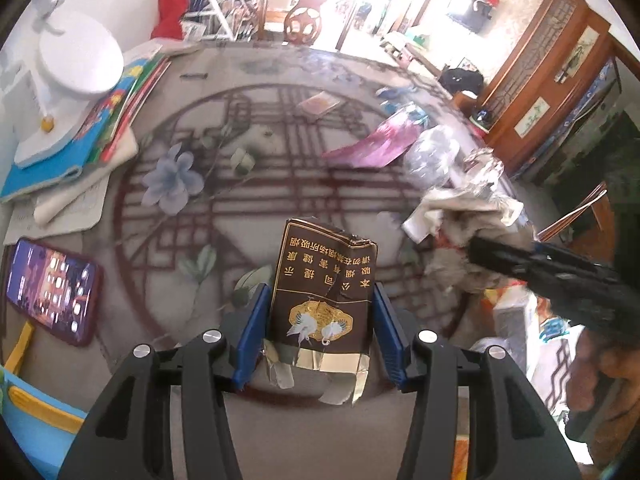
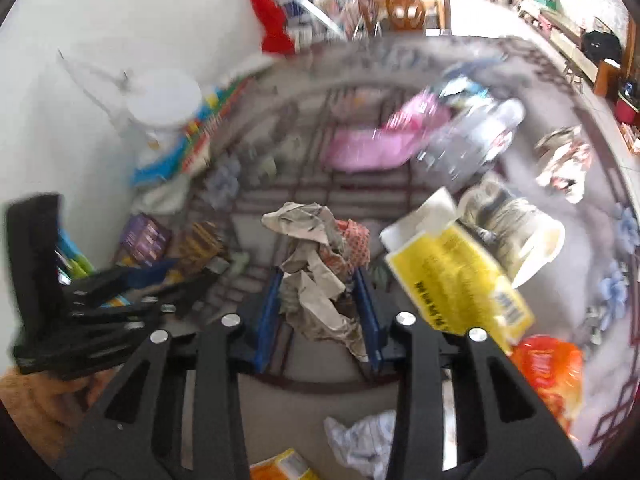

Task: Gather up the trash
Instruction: 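Carry both items over the red bin and open both tools to drop them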

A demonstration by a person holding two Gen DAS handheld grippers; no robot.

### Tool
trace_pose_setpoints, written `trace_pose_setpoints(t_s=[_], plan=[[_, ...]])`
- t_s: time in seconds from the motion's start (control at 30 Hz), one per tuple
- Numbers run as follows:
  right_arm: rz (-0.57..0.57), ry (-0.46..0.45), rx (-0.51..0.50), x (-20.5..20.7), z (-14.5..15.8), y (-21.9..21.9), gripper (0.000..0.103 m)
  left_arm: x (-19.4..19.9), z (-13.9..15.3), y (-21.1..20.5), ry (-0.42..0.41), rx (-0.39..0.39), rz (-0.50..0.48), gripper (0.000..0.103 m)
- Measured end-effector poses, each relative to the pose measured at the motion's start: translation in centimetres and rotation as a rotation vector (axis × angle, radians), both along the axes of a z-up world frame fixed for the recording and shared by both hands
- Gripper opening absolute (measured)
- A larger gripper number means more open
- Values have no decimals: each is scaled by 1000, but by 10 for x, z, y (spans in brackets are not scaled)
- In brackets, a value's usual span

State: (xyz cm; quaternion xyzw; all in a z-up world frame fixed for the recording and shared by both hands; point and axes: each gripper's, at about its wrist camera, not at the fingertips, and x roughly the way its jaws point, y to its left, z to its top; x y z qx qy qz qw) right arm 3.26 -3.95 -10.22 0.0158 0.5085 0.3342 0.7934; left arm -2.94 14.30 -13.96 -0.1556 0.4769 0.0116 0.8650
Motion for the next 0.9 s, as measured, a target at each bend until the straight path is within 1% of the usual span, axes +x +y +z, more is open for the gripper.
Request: trace_pose_setpoints(t_s=[0.07, 0.13, 0.23, 0.3, 0.43, 0.63, 0.9], plan=[[-40, -42, 44, -5, 23, -18, 36, 4, 8, -8, -25, 1, -13, 48], [-73, -99, 59, -8, 43, -32, 36, 8, 16, -17, -50, 3, -28, 48], [-119, -166, 73, -13, 64, -56, 36, 12, 27, -30, -76, 7, -47, 48], [-149, -191, 75, -14, 73, -72, 36, 14, 33, -40, -93, 8, -61, 48], [-192, -202, 75, -18, 77, -105, 36, 17, 44, -63, -118, 16, -86, 48], [-224, -190, 60, -24, 69, -149, 36, 21, 52, -99, -131, 25, -102, 48], [-261, -182, 53, -17, 64, -213, 36, 30, 63, -164, -153, 24, -135, 48]])
